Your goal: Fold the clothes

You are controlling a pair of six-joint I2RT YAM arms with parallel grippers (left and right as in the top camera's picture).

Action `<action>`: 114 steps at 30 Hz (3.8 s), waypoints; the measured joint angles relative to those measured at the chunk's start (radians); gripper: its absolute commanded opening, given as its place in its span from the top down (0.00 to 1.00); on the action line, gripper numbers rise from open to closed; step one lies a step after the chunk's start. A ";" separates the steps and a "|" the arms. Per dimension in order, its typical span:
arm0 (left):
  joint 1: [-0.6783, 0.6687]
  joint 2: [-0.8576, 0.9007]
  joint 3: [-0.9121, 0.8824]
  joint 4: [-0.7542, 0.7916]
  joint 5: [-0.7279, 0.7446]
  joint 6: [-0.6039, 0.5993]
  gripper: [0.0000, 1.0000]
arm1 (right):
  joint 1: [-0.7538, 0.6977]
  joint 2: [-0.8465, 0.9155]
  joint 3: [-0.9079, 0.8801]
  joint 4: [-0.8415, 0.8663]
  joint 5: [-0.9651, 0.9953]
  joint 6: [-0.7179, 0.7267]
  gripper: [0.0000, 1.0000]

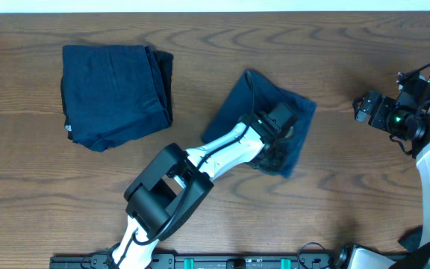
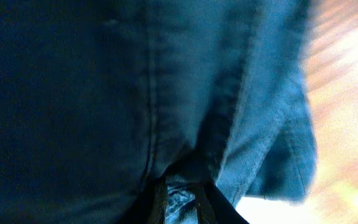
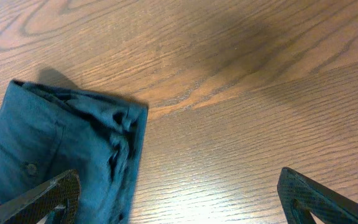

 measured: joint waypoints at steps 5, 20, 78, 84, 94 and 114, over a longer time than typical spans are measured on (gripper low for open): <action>0.042 -0.006 0.004 -0.127 -0.322 0.048 0.79 | 0.000 0.000 0.000 0.000 0.000 0.000 0.01; 0.127 -0.013 0.100 -0.214 -0.986 0.046 0.20 | 0.000 0.000 0.000 0.000 0.000 0.000 0.01; 0.209 0.091 0.134 0.356 -0.070 -0.181 0.89 | 0.000 0.000 -0.001 0.000 0.004 0.000 0.01; 0.198 0.113 0.134 0.243 0.014 -0.179 0.89 | 0.000 0.000 -0.001 0.000 0.004 0.000 0.01; 0.108 0.107 0.156 0.013 0.047 -0.071 0.89 | 0.000 0.000 -0.001 0.000 0.005 0.000 0.01; 0.097 -0.059 0.119 -0.226 0.112 0.033 0.40 | 0.000 0.000 -0.001 0.000 0.004 0.000 0.01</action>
